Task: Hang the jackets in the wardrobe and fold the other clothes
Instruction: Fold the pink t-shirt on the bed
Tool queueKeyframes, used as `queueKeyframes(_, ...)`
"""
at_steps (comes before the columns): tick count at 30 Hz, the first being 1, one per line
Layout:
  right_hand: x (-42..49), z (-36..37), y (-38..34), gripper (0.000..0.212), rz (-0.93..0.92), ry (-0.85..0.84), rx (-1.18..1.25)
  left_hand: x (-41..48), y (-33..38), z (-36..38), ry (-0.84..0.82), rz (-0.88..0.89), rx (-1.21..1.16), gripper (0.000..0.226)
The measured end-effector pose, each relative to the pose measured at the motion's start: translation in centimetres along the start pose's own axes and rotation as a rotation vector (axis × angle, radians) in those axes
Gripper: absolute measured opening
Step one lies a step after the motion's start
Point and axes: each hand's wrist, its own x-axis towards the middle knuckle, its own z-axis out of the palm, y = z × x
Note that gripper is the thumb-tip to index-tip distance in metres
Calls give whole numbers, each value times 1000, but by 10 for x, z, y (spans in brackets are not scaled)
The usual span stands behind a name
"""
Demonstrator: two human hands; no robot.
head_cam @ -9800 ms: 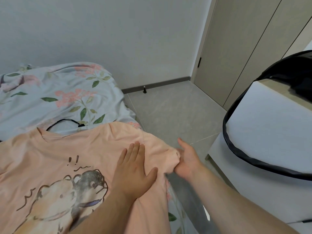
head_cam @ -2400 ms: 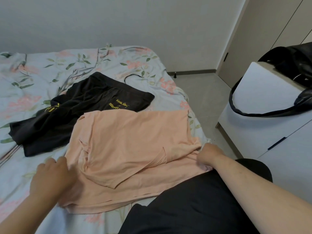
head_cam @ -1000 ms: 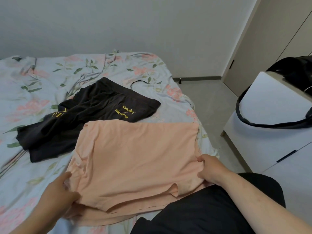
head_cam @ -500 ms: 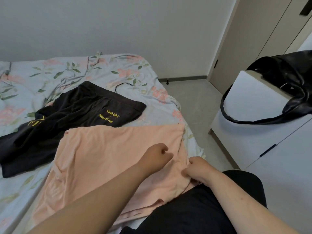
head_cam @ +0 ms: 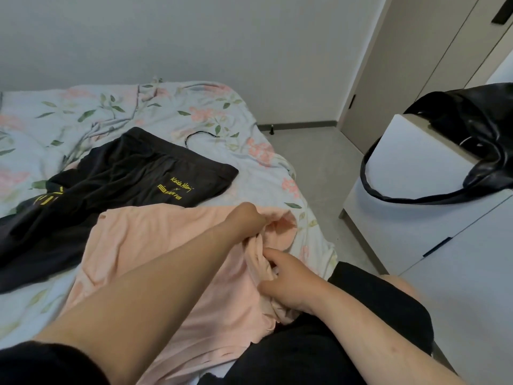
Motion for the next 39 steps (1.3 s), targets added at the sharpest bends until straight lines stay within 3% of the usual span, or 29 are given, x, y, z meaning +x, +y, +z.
queueKeyframes(2,7,16,-22,42,-62,-18,-37,-4,-15,-28,14,-23,-47,12)
queueKeyframes(5,21,51,-57,26,-197,-14,-196,-21,-42,-61,-74,0,-143,35)
queueKeyframes(7,29,78,-77,27,-268,-58,-311,-32,-62,-76,-71,35,-83,46)
queueKeyframes(10,41,119,-96,26,-326,-167,-415,-42,-95,-91,-153,153,79,82)
queueKeyframes(15,44,156,-95,30,-281,-316,-460,-46,-126,-100,-158,361,463,63)
queueKeyframes(19,39,151,-81,24,-282,-309,-441,-47,-127,-91,-329,376,695,71)
queueKeyframes(21,36,145,-71,28,-255,-302,-387,-44,-123,-87,-304,428,775,35)
queueKeyframes(22,34,142,-66,31,-231,-292,-344,-43,-119,-87,-252,453,721,14)
queueKeyframes(23,32,140,-61,38,-202,-275,-294,-41,-116,-91,-175,443,621,7)
queueKeyframes(26,27,134,-52,64,-102,-178,-142,-31,-114,-111,75,297,248,14)
queueKeyframes(30,21,131,-54,84,-28,-65,25,-27,-127,-128,409,-3,-179,18)
queueKeyframes(33,17,136,-61,84,-20,-49,130,-34,-136,-145,386,-239,-443,25)
queueKeyframes(34,17,139,-63,79,-24,-46,155,-35,-139,-149,319,-327,-412,40)
queueKeyframes(35,17,143,-64,75,-23,-42,157,-30,-149,-151,326,-310,-236,50)
queueKeyframes(36,16,147,-64,70,-22,-42,146,-31,-153,-152,353,-378,-346,50)
queueKeyframes(37,15,151,-64,66,-22,-48,126,-34,-159,-150,399,-337,-413,43)
queueKeyframes(39,12,157,-65,66,-30,-69,56,-42,-159,-137,396,-148,-183,29)
